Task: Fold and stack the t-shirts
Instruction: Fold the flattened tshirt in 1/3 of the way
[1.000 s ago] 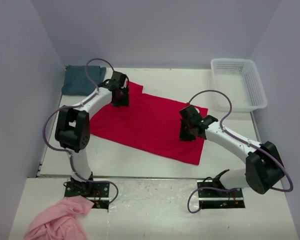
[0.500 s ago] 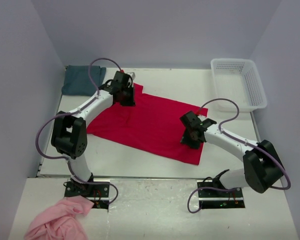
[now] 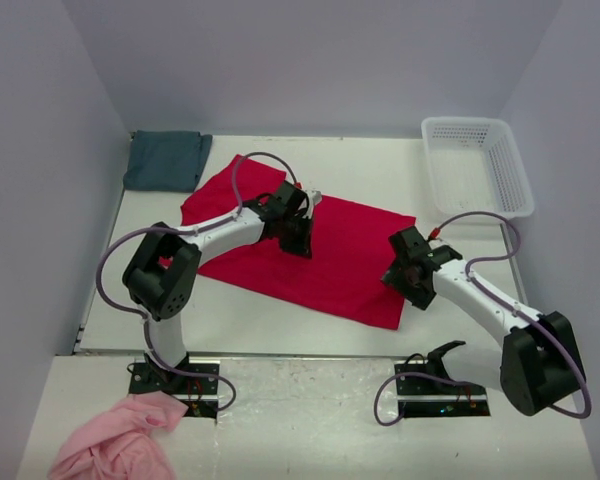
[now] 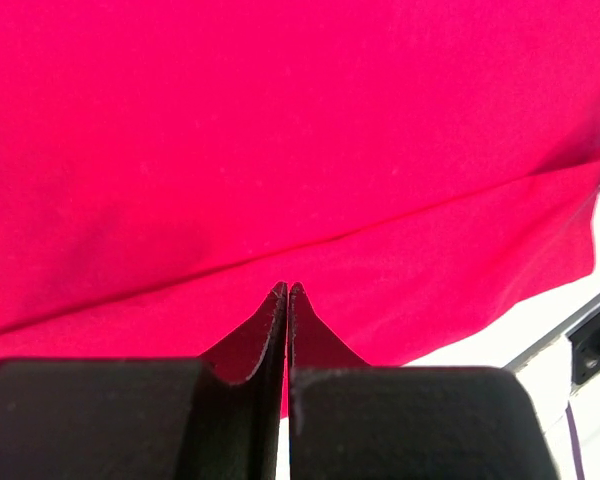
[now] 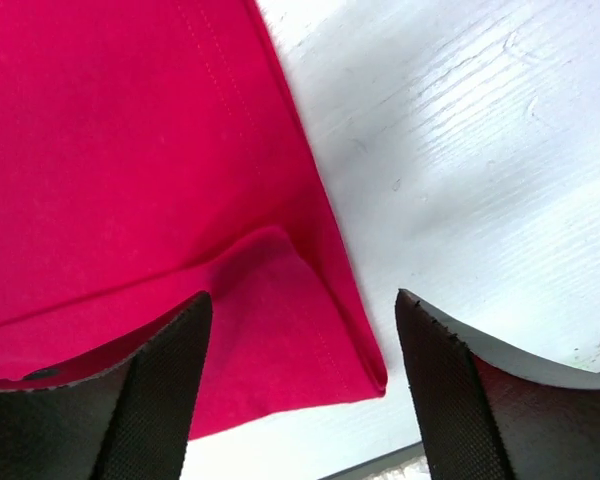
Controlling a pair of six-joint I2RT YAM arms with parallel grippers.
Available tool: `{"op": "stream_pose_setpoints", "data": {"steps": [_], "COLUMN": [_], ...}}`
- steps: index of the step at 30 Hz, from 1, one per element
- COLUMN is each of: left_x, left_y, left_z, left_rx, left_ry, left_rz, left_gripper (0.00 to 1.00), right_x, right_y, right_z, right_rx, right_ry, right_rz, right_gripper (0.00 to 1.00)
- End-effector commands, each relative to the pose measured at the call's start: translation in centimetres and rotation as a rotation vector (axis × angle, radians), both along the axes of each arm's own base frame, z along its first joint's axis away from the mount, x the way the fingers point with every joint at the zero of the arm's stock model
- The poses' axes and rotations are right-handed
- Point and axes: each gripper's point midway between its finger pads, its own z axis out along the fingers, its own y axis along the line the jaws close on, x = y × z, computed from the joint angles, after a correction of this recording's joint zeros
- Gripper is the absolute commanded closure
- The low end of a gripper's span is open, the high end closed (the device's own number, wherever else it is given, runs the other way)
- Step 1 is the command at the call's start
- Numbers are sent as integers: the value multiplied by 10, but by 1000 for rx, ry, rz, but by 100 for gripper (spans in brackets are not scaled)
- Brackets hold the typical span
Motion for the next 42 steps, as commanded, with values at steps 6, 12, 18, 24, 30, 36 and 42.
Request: {"op": "stream_pose_setpoints", "data": {"steps": [6,12,18,24,30,36,42], "left_x": [-5,-9,-12,-12,-9,-12,-13], "left_y": [-3,-1,2,2,9,14,14], "left_z": [-3,-11,-23,-33,-47,-65,-67], "left_rx": [-18,-6,19,31,86,125,119], "left_ry": [-2,19,48,72,84,125,130], "left_rz": [-27,-26,-6,1,28,51,57], "left_gripper": [100,100,100,100,100,100,100], "right_x": [29,34,29,20,15,4,-6], "right_y": [-9,-3,4,2,-8,-16,-28], "right_z": [-5,-17,-24,-30,-22,-19,-22], "right_rx": [3,20,72,71,37,16,-57], "right_ry": [-78,-49,-46,-18,-38,-25,37], "right_rz": [-50,-40,-35,-60,-106,-148,-170], "right_gripper": [35,48,59,78,94,100,96]}}
